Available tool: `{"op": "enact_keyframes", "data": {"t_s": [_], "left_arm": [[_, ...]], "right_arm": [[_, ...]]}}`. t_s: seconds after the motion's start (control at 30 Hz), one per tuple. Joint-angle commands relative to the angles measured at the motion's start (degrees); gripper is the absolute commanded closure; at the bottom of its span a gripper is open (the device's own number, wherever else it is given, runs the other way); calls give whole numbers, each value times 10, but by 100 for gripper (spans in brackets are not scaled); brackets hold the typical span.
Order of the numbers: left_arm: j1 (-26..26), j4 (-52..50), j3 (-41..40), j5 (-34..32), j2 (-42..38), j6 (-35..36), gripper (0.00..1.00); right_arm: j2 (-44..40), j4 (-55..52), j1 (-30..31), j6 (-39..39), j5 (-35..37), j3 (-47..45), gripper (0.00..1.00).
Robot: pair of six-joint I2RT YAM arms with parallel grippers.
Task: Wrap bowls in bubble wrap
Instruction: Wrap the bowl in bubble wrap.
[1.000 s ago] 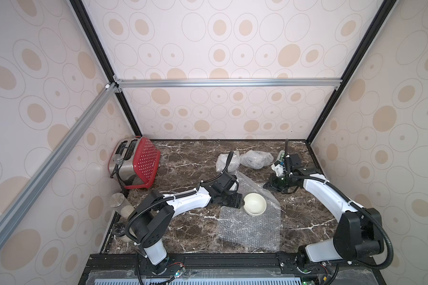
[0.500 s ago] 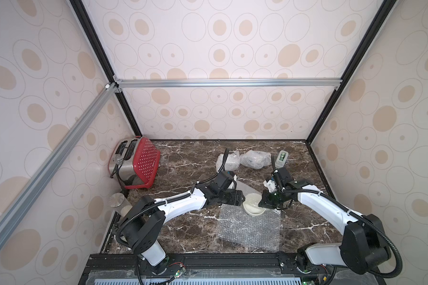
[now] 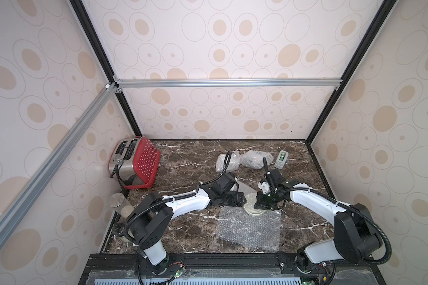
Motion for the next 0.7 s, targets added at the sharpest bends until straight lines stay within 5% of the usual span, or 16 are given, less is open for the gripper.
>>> {"op": "enact_keyframes", "data": {"t_s": [0.0,0.37,0.67], "left_arm": [[-12,7,34,3,21,-17,20],[-17,-25,57,-29,61,-10,20],[-18,-22,48,-28,74,-9,25]], "right_arm": [[7,0,2,5,7,-1,92],[-6,-9,3,1,6,-1,90],[-45,-49,2,-9,13,15,65]]}}
